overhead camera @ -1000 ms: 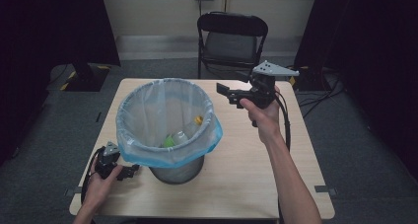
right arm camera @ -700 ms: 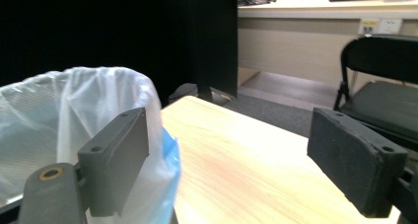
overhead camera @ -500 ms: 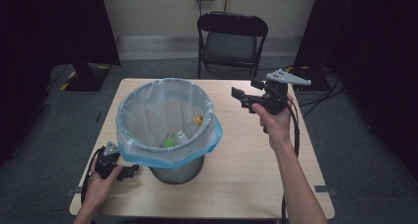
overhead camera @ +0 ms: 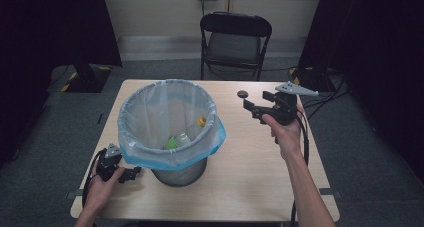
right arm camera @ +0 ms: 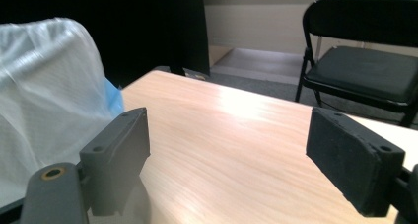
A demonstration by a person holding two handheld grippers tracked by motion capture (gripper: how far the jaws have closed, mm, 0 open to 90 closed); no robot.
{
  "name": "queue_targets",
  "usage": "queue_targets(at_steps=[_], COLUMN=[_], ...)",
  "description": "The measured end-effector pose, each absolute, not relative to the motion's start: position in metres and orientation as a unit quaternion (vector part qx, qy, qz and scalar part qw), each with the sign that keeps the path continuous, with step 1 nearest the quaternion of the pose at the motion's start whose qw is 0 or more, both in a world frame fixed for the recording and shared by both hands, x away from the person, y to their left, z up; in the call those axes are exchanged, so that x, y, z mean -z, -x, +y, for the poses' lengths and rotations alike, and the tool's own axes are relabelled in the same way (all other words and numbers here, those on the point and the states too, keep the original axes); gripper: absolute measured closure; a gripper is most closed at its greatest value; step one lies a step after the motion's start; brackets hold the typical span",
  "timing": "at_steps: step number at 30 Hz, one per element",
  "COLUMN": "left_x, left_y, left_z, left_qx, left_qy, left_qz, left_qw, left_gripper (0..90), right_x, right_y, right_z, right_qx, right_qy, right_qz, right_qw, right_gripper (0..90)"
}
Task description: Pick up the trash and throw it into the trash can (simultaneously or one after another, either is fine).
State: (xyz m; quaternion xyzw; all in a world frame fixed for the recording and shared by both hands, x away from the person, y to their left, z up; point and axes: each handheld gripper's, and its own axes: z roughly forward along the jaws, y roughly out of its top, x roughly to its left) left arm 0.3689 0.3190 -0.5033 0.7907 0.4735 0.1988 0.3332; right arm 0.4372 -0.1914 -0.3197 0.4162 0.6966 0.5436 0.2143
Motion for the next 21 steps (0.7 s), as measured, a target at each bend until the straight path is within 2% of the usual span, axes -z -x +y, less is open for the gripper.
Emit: queue_targets(at_steps=[21], left_x=[0.503], left_y=[-0.369], left_z=[0.319], left_qx=[-0.199], left_qy=[-0.791], left_qz=[0.473], left_qw=[0.333], left_gripper=[0.4], right_x=[0.388], right_y=[-0.413], right_z=[-0.233], right_qx=[-0.478], right_qy=[-0.465], right_qz=[0.719], right_qw=[0.198], right_gripper=[16.4])
